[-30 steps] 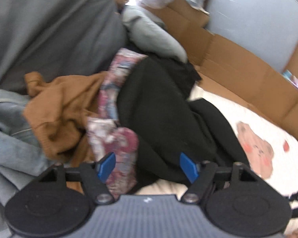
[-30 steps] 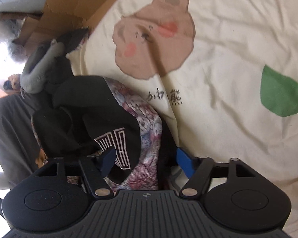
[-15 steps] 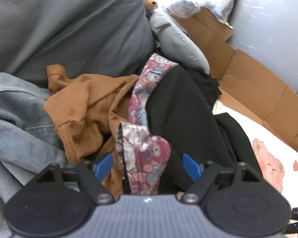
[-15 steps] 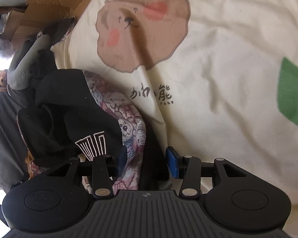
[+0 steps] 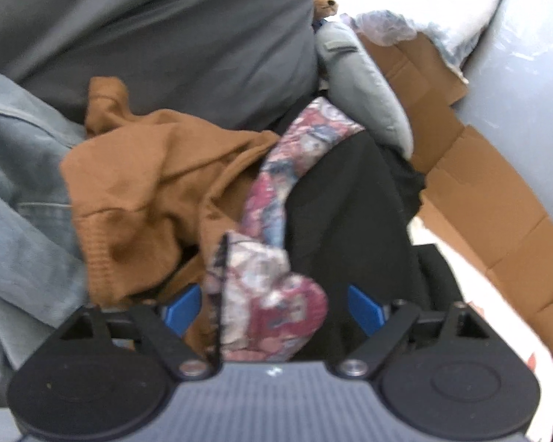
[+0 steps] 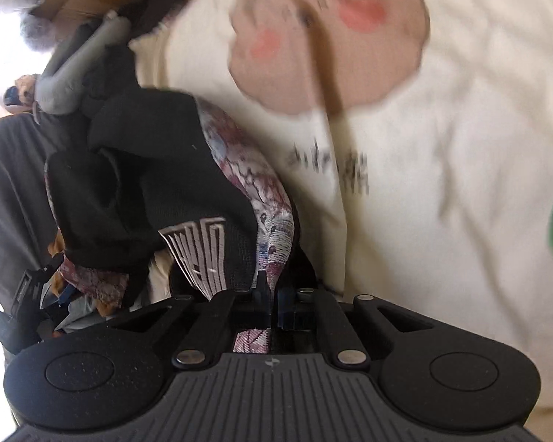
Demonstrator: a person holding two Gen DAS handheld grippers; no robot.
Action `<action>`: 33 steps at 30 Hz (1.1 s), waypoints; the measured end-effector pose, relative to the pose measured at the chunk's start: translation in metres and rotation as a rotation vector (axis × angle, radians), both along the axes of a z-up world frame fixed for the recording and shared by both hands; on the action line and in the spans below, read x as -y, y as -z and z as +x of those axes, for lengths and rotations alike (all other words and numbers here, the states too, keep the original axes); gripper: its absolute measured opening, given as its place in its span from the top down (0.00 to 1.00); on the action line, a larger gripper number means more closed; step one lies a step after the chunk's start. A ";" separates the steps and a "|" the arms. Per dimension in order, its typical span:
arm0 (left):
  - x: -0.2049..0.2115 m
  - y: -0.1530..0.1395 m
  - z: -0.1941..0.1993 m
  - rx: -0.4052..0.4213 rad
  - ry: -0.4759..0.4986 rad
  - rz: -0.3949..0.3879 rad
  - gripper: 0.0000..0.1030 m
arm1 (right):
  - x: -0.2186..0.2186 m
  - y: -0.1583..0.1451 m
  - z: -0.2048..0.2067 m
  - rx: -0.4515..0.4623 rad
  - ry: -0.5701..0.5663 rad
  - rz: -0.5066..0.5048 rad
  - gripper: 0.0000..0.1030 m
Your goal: Fold clothes
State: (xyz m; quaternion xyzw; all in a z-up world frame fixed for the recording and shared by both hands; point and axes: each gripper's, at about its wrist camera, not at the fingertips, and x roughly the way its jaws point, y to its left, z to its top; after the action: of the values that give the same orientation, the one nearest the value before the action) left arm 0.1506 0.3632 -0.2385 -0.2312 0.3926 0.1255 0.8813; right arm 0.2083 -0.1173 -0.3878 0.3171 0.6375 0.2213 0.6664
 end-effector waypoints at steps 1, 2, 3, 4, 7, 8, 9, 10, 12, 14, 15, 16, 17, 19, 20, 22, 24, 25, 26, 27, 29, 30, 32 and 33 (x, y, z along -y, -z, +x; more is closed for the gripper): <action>0.002 0.001 0.001 0.000 0.007 -0.007 0.15 | 0.004 -0.008 0.004 0.020 -0.011 -0.014 1.00; 0.005 0.002 0.003 -0.006 0.013 -0.012 0.15 | 0.007 -0.015 0.008 0.036 -0.027 -0.038 1.00; 0.007 0.004 0.004 -0.011 0.019 -0.012 0.15 | 0.012 -0.021 0.012 0.048 -0.044 -0.067 1.00; 0.010 0.005 0.005 -0.014 0.024 -0.009 0.17 | 0.018 -0.026 0.016 0.057 -0.058 -0.088 1.00; 0.015 0.008 0.007 -0.015 0.044 -0.018 0.37 | 0.036 -0.040 0.025 0.081 -0.084 -0.126 1.00; 0.015 0.010 0.007 -0.022 0.052 -0.035 0.48 | 0.043 -0.044 0.027 0.088 -0.090 -0.135 1.00; 0.016 0.012 0.009 -0.036 0.063 -0.056 0.78 | 0.049 -0.048 0.029 0.096 -0.096 -0.144 1.00; 0.019 0.012 0.009 -0.045 0.078 -0.067 0.84 | 0.056 -0.053 0.031 0.104 -0.102 -0.153 1.00; 0.027 0.010 0.009 -0.049 0.112 -0.072 0.85 | 0.068 -0.060 0.032 0.115 -0.098 -0.156 1.00; 0.039 0.003 0.008 -0.048 0.158 -0.067 0.86 | 0.081 -0.065 0.030 0.121 -0.081 -0.145 1.00; 0.045 0.000 0.006 -0.045 0.176 -0.078 0.86 | 0.087 -0.067 0.029 0.123 -0.070 -0.138 1.00; 0.051 -0.003 0.005 -0.044 0.193 -0.089 0.87 | 0.095 -0.069 0.028 0.127 -0.051 -0.130 1.00; 0.057 -0.006 0.003 -0.046 0.208 -0.095 0.87 | 0.103 -0.071 0.027 0.132 -0.032 -0.123 1.00; 0.070 -0.012 0.000 -0.050 0.237 -0.112 0.87 | 0.119 -0.074 0.022 0.142 0.012 -0.117 1.00; 0.077 -0.014 -0.003 -0.053 0.253 -0.123 0.87 | 0.127 -0.075 0.020 0.146 0.033 -0.115 1.00; 0.090 -0.017 -0.009 -0.062 0.284 -0.139 0.88 | 0.149 -0.079 0.015 0.156 0.086 -0.116 1.00; 0.105 -0.019 -0.016 -0.073 0.318 -0.147 0.88 | 0.172 -0.083 0.008 0.166 0.142 -0.117 1.00; 0.111 -0.020 -0.020 -0.080 0.331 -0.152 0.89 | 0.185 -0.085 0.006 0.174 0.171 -0.122 1.00; 0.116 -0.019 -0.024 -0.088 0.341 -0.158 0.89 | 0.198 -0.086 0.004 0.177 0.200 -0.124 1.00; 0.121 -0.019 -0.029 -0.096 0.352 -0.165 0.91 | 0.209 -0.087 0.000 0.178 0.222 -0.128 1.00; 0.130 -0.016 -0.037 -0.121 0.367 -0.176 0.92 | 0.229 -0.088 -0.008 0.181 0.259 -0.140 1.00; 0.132 -0.015 -0.043 -0.134 0.372 -0.182 0.93 | 0.239 -0.088 -0.013 0.182 0.279 -0.142 1.00; 0.138 -0.013 -0.052 -0.157 0.384 -0.195 0.93 | 0.254 -0.089 -0.025 0.183 0.315 -0.142 1.00; 0.142 -0.012 -0.057 -0.167 0.392 -0.196 0.93 | 0.261 -0.089 -0.032 0.184 0.332 -0.141 1.00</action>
State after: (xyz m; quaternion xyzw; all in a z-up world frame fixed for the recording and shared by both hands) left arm 0.0936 0.2209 -0.2268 -0.2240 0.5118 -0.0680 0.8266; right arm 0.1766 -0.3781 -0.2984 0.3485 0.5268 0.0913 0.7698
